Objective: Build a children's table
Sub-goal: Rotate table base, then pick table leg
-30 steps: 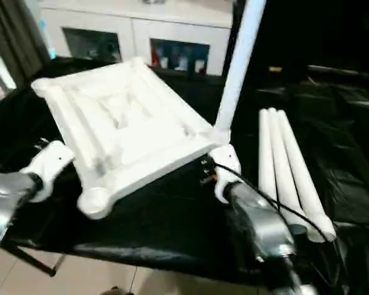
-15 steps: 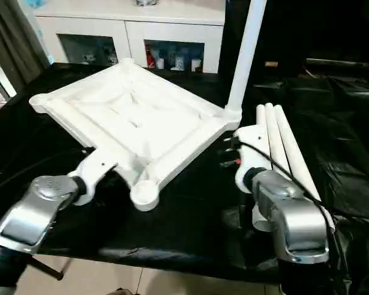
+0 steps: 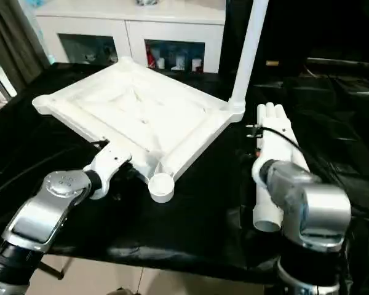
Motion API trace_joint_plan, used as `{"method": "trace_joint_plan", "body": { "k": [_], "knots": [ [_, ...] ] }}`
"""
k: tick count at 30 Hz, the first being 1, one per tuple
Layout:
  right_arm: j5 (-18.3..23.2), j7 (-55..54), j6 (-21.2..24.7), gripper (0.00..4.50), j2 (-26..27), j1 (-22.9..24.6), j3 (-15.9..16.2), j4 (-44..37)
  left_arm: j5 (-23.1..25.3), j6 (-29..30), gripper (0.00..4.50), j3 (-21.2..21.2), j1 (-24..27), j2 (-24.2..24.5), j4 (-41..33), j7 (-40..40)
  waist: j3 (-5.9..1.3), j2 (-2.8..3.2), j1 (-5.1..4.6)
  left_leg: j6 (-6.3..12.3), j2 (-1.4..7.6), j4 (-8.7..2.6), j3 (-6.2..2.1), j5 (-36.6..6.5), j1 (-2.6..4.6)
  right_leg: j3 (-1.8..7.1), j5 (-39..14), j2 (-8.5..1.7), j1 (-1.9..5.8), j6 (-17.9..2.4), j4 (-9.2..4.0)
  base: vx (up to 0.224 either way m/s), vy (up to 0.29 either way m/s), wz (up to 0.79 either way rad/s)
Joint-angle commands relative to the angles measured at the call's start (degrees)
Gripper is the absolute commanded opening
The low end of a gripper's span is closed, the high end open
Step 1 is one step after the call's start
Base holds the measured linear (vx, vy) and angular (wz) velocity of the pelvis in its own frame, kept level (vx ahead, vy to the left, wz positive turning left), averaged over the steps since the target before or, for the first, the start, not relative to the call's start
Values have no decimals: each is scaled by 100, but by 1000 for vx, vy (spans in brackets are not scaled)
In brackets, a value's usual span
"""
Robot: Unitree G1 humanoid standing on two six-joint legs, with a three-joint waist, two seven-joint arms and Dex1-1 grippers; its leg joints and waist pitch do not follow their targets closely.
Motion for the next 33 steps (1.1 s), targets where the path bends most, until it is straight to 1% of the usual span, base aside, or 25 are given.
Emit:
{"method": "trace_joint_plan", "body": {
  "k": [1,2,4,5,6,7,8,9,10,11,12,13,14,15,16,18,19,20,21,22,24,25,29,32,33],
  "knots": [
    [12,-22,407,293,-70,-164,-173,-150,-229,-262,127,-39,117,153,-301,-372,-382,-171,-32,-128,243,-392,-105,-553,64,322,-1161,-365,282,-646,-409,0,0,0],
    [14,-7,530,307,-87,-209,-230,-162,-344,-438,127,-25,160,245,-420,-563,-380,-118,-20,-124,246,-394,-115,-491,65,322,-1180,-376,268,-649,-395,0,0,0],
    [16,23,666,310,-143,-238,-260,-150,-561,-582,127,62,224,362,-621,-816,-374,-119,-37,-154,249,-391,-103,-472,74,321,-1125,-360,256,-644,-390,0,0,0],
    [-1,16,692,336,-144,-234,-244,-160,-677,-576,127,160,250,365,-694,-871,-383,41,-20,-209,244,-378,-112,-504,97,327,-1084,-360,235,-639,-374,0,0,0],
    [-15,9,711,336,-141,-225,-228,-174,-785,-552,127,251,275,363,-760,-917,-373,-20,-57,-224,235,-373,-89,-538,91,323,-1055,-340,231,-641,-408,0,0,0],
    [-19,6,714,336,-137,-210,-217,-191,-839,-502,127,292,288,353,-794,-934,-375,-68,-53,-243,225,-381,-96,-577,73,322,-1058,-346,270,-658,-398,0,0,0],
    [-19,6,714,336,-137,-210,-217,-191,-839,-502,127,292,288,353,-794,-934,-369,-63,-48,-239,230,-383,-94,-625,77,329,-1133,-354,263,-656,-408,0,0,0],
    [-4,17,717,336,-141,-193,-226,-203,-887,-452,127,285,290,356,-844,-988,-366,-160,-59,-220,234,-388,-84,-642,74,330,-1198,-351,272,-633,-422,0,0,0],
    [-4,17,717,336,-141,-193,-226,-203,-887,-452,127,285,290,356,-844,-988,-368,-104,-37,-225,242,-390,-96,-642,86,333,-1305,-363,263,-611,-407,0,0,0],
    [81,54,717,336,-123,-148,-224,-183,-953,-374,127,295,237,330,-930,-1012,-367,-126,-40,-224,242,-389,-90,-651,95,335,-1373,-359,253,-577,-414,0,0,0],
    [126,75,717,336,-130,-136,-205,-156,-1048,-324,127,357,199,260,-956,-981,-370,-117,-41,-237,245,-390,-91,-642,93,336,-1353,-358,257,-584,-404,0,0,0],
    [168,95,717,336,-127,-130,-192,-140,-1126,-295,127,417,185,202,-979,-947,-363,-147,-52,-239,249,-391,-88,-655,92,334,-1352,-354,254,-591,-414,0,0,0],
    [196,109,717,336,-149,-130,-172,-130,-1212,-268,127,446,181,183,-1004,-942,-369,-139,-47,-241,248,-387,-89,-642,93,335,-1336,-361,261,-607,-403,0,0,0],
    [220,114,717,336,-186,-130,-154,-113,-1304,-243,127,449,190,186,-1048,-983,-369,-160,-46,-220,246,-383,-87,-617,88,336,-1312,-361,264,-617,-402,0,0,0],
    [230,115,717,336,-211,-130,-143,-104,-1350,-230,127,442,199,196,-1077,-1017,-372,-147,-36,-214,244,-381,-87,-606,90,336,-1312,-364,262,-620,-401,0,0,0],
    [229,122,717,336,-299,-98,-126,-78,-1461,-169,127,379,300,273,-1228,-1166,-371,-172,-38,-205,246,-382,-83,-550,87,337,-1282,-356,263,-593,-395,0,0,0],
    [225,122,717,336,-332,-83,-116,-68,-1510,-142,127,352,350,318,-1309,-1249,-371,-164,-38,-206,240,-377,-80,-519,84,337,-1250,-351,262,-595,-390,0,0,0],
    [217,119,717,336,-382,-67,-95,-65,-1565,-106,127,320,400,367,-1405,-1342,-370,-196,-43,-200,242,-376,-76,-508,82,337,-1240,-350,264,-590,-390,0,0,0],
    [202,108,717,336,-420,-66,-75,-64,-1652,-38,127,308,437,405,-1509,-1436,-371,-176,-37,-195,242,-375,-76,-476,83,338,-1224,-350,263,-583,-385,0,0,0],
    [202,108,717,336,-420,-66,-75,-64,-1652,-38,127,308,437,405,-1509,-1436,-371,-177,-47,-204,237,-371,-73,-449,78,336,-1173,-341,260,-596,-372,0,0,0],
    [215,88,717,336,-508,-48,-60,-48,-1831,89,127,276,481,467,-1706,-1566,-369,-211,-43,-198,240,-374,-69,-480,84,337,-1227,-346,265,-597,-381,0,0,0],
    [235,90,717,336,-570,-20,-56,-29,-1932,162,127,245,494,508,-1814,-1617,-364,-187,-44,-212,243,-371,-69,-533,92,340,-1294,-346,253,-595,-388,0,0,0],
    [271,126,717,336,-742,57,-138,119,-2135,315,127,175,433,551,-1995,-1695,-351,-234,-48,-256,239,-376,-64,-631,94,340,-1359,-334,255,-557,-403,0,0,0],
    [314,181,717,336,-723,116,-235,285,-2172,348,127,146,428,555,-2022,-1727,-359,-237,-60,-268,233,-371,-68,-688,95,339,-1438,-332,259,-521,-415,0,0,0],
    [280,186,717,336,-748,152,-247,402,-2150,355,127,103,428,566,-2028,-1737,-359,-263,-58,-261,236,-373,-73,-691,89,337,-1459,-336,266,-521,-412,0,0,0]
  ]
}}
